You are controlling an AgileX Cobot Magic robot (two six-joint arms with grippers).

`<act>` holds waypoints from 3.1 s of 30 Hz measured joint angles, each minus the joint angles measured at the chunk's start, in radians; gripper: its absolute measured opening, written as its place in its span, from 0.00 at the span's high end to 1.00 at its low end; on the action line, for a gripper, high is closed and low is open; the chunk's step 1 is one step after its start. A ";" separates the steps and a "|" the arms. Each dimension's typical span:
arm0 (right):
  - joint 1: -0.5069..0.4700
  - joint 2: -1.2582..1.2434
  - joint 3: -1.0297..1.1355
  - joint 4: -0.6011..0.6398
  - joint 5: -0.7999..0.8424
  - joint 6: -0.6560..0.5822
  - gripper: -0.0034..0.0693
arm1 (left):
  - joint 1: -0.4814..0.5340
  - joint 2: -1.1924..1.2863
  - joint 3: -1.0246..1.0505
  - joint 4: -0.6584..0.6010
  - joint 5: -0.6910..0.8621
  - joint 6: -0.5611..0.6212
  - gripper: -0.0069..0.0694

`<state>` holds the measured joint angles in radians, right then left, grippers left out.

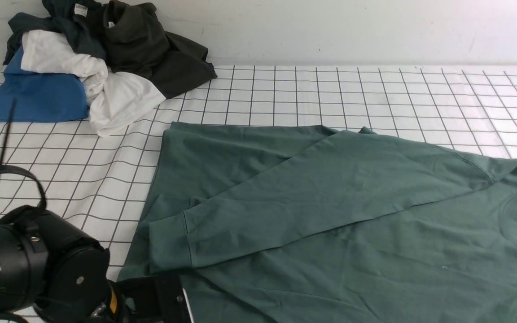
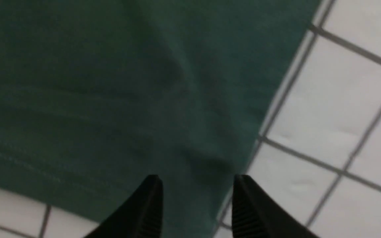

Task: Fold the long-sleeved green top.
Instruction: Use both arms simultaneously to clamp the lower edge of the clothing fabric

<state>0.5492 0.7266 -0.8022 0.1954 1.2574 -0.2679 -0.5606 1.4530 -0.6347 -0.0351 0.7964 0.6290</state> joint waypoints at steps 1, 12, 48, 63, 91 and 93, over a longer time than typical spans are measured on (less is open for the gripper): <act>0.005 0.000 0.000 -0.004 0.000 0.000 0.97 | 0.000 0.024 0.000 0.008 -0.025 0.000 0.49; 0.006 0.000 0.000 -0.063 0.000 0.000 0.97 | -0.003 0.127 -0.035 0.059 -0.014 -0.017 0.55; 0.126 0.538 0.176 -0.258 -0.292 -0.045 0.34 | 0.001 -0.007 -0.166 0.035 0.275 -0.108 0.92; 0.126 0.696 0.127 -0.273 -0.310 0.008 0.27 | 0.002 -0.007 -0.138 0.044 0.293 -0.105 0.92; 0.126 0.467 0.011 -0.074 -0.136 0.008 0.27 | 0.002 0.169 -0.066 0.126 0.192 -0.097 0.20; 0.126 0.467 0.011 -0.075 -0.135 0.008 0.27 | 0.002 0.175 -0.070 0.129 0.193 -0.097 0.23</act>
<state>0.6751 1.1933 -0.7912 0.1205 1.1224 -0.2602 -0.5590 1.6277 -0.7051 0.0938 0.9890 0.5316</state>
